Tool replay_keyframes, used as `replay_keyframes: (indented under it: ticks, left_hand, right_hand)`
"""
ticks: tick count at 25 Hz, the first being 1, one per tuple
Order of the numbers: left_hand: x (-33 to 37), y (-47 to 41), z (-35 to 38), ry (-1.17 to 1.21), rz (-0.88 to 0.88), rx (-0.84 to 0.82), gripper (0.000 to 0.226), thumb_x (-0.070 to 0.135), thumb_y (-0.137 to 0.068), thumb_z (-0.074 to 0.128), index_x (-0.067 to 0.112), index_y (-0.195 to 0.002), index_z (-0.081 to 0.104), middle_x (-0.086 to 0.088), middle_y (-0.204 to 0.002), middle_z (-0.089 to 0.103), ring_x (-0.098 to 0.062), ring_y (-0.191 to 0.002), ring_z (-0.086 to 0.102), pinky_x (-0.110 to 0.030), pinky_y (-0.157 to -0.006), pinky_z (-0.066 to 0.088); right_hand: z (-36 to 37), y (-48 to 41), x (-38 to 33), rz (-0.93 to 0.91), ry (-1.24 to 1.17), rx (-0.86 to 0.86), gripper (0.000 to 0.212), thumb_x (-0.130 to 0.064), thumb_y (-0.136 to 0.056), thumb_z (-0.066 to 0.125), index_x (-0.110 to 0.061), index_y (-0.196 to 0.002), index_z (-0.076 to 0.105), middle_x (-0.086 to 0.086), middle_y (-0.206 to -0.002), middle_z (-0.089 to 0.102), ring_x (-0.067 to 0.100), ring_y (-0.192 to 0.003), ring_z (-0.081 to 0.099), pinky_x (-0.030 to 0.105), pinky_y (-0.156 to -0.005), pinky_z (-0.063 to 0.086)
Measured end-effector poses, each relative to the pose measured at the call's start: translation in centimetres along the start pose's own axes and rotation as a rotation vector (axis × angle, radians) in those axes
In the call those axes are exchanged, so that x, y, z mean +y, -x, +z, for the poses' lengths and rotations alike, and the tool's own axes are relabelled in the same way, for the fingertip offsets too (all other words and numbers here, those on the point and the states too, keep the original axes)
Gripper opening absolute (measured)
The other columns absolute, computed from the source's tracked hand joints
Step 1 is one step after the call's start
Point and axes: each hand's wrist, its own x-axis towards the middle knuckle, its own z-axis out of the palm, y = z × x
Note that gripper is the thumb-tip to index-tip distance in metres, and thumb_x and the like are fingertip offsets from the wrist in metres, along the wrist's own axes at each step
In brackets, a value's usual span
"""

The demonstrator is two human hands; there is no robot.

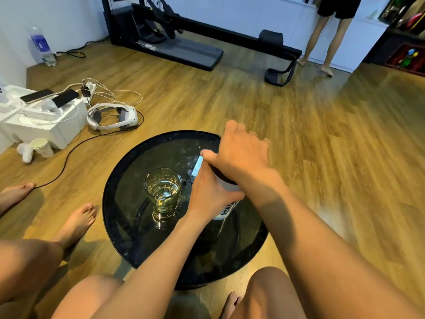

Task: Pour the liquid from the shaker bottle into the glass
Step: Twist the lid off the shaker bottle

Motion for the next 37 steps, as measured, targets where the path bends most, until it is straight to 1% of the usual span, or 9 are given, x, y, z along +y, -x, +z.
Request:
replay_keyframes:
  ticks: [3,7,11,19,23,26,29,33,37]
  left_hand:
    - [-0.3,0.1,0.2,0.029,0.045,0.037,0.080,0.038,-0.055,0.092,0.033,-0.125,0.054,0.023,-0.112,0.054,-0.006,-0.110,0.059,-0.022,-0.086,0.049]
    - [-0.1,-0.1,0.1,-0.016,-0.008,-0.013,0.064,0.039,-0.059,0.080,0.013,-0.111,0.054,0.016,-0.090,0.055,-0.006,-0.085,0.062,-0.011,-0.062,0.043]
    - [-0.3,0.1,0.2,0.021,-0.033,0.001,0.081,0.042,-0.055,0.092,0.034,-0.125,0.052,0.018,-0.115,0.061,0.007,-0.111,0.058,-0.007,-0.083,0.045]
    - [0.0,0.2,0.2,-0.007,0.014,0.012,0.093,0.055,-0.049,0.084,0.018,-0.129,0.054,-0.002,-0.129,0.061,-0.018,-0.119,0.060,-0.042,-0.095,0.053]
    - [0.1,-0.1,0.1,-0.003,0.008,0.002,0.098,0.048,-0.049,0.087,0.021,-0.134,0.043,0.005,-0.120,0.063,-0.014,-0.109,0.062,-0.035,-0.086,0.053]
    - [-0.2,0.1,0.1,-0.014,0.013,0.002,0.091,0.045,-0.053,0.091,0.020,-0.129,0.047,0.004,-0.122,0.062,-0.013,-0.112,0.060,-0.032,-0.089,0.051]
    - [-0.2,0.0,0.1,0.004,0.005,-0.002,0.090,0.048,-0.052,0.091,0.026,-0.126,0.046,0.007,-0.124,0.061,-0.008,-0.111,0.059,-0.027,-0.088,0.051]
    - [-0.3,-0.1,0.0,0.010,0.028,0.009,0.085,0.037,-0.055,0.094,0.026,-0.124,0.044,0.009,-0.117,0.061,-0.009,-0.106,0.059,-0.022,-0.079,0.048]
    - [-0.5,-0.3,0.2,0.011,0.013,-0.003,0.089,0.036,-0.055,0.094,0.018,-0.129,0.048,0.013,-0.111,0.061,-0.004,-0.102,0.061,-0.017,-0.078,0.046]
  right_hand:
    - [-1.9,-0.3,0.9,-0.156,-0.018,-0.308,0.088,-0.052,-0.074,0.072,-0.025,-0.144,0.026,0.000,-0.148,0.034,0.035,-0.142,0.025,0.064,-0.106,0.021]
    - [0.0,0.7,-0.5,-0.072,-0.032,-0.025,0.071,-0.058,-0.075,0.067,-0.018,-0.128,0.042,0.003,-0.131,0.048,0.034,-0.123,0.042,0.055,-0.092,0.033]
    - [-1.8,-0.4,1.6,-0.179,-0.096,-0.290,0.090,-0.073,-0.067,0.065,-0.030,-0.142,0.038,-0.005,-0.150,0.036,0.026,-0.140,0.026,0.061,-0.105,0.023]
    - [-1.9,-0.2,2.6,-0.234,-0.110,-0.239,0.074,-0.068,-0.077,0.056,-0.034,-0.142,0.041,-0.007,-0.154,0.033,0.024,-0.141,0.024,0.057,-0.106,0.022]
    - [0.4,0.9,0.8,-0.065,-0.023,0.077,0.061,-0.064,-0.090,0.034,-0.022,-0.132,0.050,0.007,-0.138,0.048,0.031,-0.127,0.037,0.057,-0.097,0.028]
    - [-1.3,0.1,1.8,-0.285,-0.047,-0.114,0.049,-0.057,-0.089,0.043,-0.036,-0.133,0.052,-0.006,-0.145,0.046,0.022,-0.133,0.034,0.052,-0.100,0.027]
    - [-1.5,0.3,0.9,-0.097,-0.075,-0.205,0.079,-0.078,-0.084,0.027,-0.029,-0.145,0.042,0.002,-0.155,0.034,0.030,-0.142,0.023,0.063,-0.107,0.016]
    - [-1.5,-0.1,0.7,-0.066,-0.071,-0.185,0.050,-0.050,-0.095,0.036,-0.028,-0.136,0.051,0.004,-0.146,0.045,0.030,-0.132,0.032,0.055,-0.100,0.024]
    - [-2.1,0.2,0.4,-0.013,-0.033,-0.259,0.090,-0.079,-0.080,0.041,-0.023,-0.150,0.028,0.002,-0.156,0.028,0.034,-0.140,0.024,0.061,-0.102,0.025]
